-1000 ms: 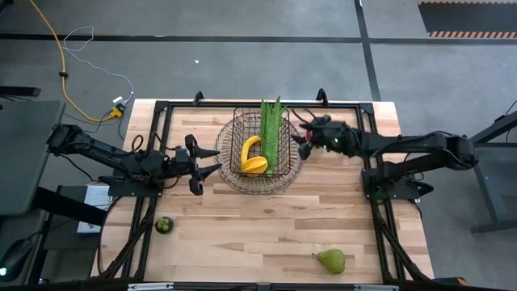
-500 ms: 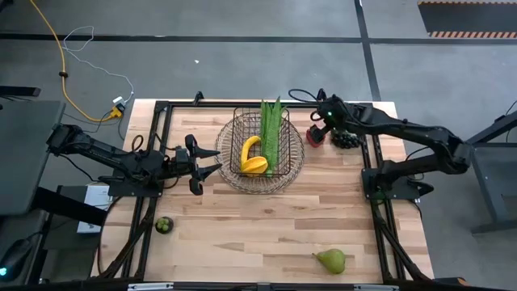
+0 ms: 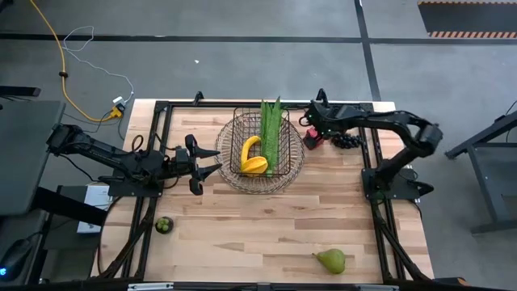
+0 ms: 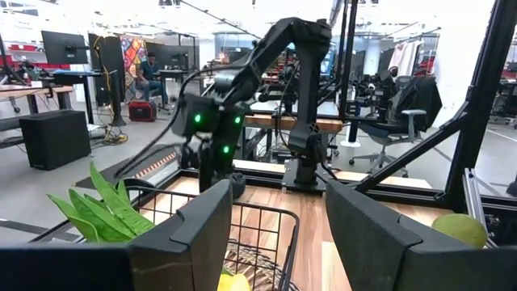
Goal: Build produce basket
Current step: Put the red bell pepper into the black wire basket
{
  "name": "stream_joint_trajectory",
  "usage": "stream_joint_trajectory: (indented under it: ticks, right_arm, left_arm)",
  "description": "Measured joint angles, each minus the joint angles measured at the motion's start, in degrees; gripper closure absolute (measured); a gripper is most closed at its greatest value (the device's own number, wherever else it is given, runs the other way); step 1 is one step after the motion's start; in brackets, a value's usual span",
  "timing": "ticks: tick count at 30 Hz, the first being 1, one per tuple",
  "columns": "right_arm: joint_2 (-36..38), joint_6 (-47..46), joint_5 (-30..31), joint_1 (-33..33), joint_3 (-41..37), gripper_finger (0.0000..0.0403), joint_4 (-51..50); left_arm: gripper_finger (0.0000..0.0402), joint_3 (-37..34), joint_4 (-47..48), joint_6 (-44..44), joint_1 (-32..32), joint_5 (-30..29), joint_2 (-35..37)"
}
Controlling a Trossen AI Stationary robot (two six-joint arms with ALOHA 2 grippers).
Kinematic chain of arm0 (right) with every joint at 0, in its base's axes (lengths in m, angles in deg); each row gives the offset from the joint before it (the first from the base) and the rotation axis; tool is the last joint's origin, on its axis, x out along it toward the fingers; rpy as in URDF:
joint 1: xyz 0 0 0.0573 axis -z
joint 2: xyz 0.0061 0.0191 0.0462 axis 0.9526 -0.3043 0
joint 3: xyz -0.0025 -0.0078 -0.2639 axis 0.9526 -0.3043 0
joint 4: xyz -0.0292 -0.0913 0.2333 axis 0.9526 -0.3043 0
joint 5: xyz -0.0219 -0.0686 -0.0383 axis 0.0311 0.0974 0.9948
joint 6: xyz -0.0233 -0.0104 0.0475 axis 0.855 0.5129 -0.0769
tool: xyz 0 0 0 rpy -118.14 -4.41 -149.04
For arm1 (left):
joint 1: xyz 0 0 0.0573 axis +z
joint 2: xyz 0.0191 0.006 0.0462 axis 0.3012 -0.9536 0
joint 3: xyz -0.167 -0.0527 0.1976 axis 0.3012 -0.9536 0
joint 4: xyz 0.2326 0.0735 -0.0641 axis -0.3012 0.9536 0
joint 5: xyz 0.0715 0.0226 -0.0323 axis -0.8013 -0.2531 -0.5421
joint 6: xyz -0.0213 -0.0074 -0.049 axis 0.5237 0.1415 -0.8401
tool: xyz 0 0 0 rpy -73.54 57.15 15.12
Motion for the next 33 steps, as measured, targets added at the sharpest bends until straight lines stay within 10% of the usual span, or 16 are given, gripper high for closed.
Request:
stream_joint_trajectory:
  ticks: [22, 33]
  right_arm:
    - [-5.5, -1.5, -0.1, 0.0, 0.0, 0.0011, 4.7]
    - [-5.5, 0.0, 2.0, 0.0, 0.0, 0.0119, 4.7]
  left_arm:
    - [0.0213, 0.0, 0.0, 0.0, 0.0, -0.2, 0.0]
    - [0.0213, 0.0, 0.0, 0.0, 0.0, -0.5, 0.0]
